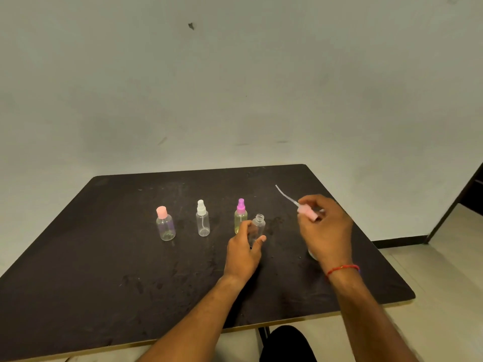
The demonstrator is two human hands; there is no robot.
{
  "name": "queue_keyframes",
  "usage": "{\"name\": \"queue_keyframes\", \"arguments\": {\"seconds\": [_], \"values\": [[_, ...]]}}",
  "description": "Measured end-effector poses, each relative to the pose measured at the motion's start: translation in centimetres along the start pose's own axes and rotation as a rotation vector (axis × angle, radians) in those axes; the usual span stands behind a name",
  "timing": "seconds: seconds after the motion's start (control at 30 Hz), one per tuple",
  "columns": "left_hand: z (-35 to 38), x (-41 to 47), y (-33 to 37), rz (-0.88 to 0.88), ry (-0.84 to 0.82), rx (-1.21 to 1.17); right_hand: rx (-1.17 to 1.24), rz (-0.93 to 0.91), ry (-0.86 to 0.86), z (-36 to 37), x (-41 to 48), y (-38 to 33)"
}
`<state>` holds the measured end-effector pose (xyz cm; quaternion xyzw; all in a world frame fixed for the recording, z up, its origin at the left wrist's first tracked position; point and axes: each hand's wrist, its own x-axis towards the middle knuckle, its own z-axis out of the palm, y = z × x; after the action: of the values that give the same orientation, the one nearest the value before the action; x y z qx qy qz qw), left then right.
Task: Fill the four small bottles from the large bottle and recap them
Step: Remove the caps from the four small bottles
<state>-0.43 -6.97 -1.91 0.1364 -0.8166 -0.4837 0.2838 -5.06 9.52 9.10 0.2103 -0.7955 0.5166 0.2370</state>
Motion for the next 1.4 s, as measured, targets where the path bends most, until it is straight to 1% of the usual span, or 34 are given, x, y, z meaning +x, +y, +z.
{"name": "queue_keyframes", "arguments": {"seconds": [0.07, 0.17, 0.3, 0.4, 0.57, 0.83, 1.07, 1.4], "values": [[0.8, 0.7, 0.4, -0.007, 0.045, -0.032, -0.034, 0.042, 0.003, 1.1, -1.5, 0.9], [2.4, 2.0, 0.8, -0.038, 0.106, -0.059, -0.060, 0.151, -0.029, 2.9, -3.6, 2.3], [4.3, 2.9, 0.5, -0.105, 0.086, -0.046, -0.256, 0.168, -0.133, 4.8, -4.6, 4.4], [5.0, 3.0, 0.1, -0.136, 0.102, -0.020, -0.411, 0.154, -0.210, 6.1, -4.5, 4.9], [5.7, 3.7, 0.4, -0.178, 0.099, 0.006, -0.533, 0.191, -0.313, 7.3, -3.1, 5.8], [6.2, 5.1, 0.7, -0.211, 0.088, 0.041, -0.599, 0.202, -0.383, 8.3, -1.7, 6.8], [6.4, 5.2, 1.2, -0.256, 0.071, 0.022, -0.592, 0.196, -0.391, 8.6, -1.2, 7.2], [6.1, 4.9, 1.5, -0.256, 0.038, 0.022, -0.610, 0.200, -0.417, 8.5, -1.1, 7.0]]}}
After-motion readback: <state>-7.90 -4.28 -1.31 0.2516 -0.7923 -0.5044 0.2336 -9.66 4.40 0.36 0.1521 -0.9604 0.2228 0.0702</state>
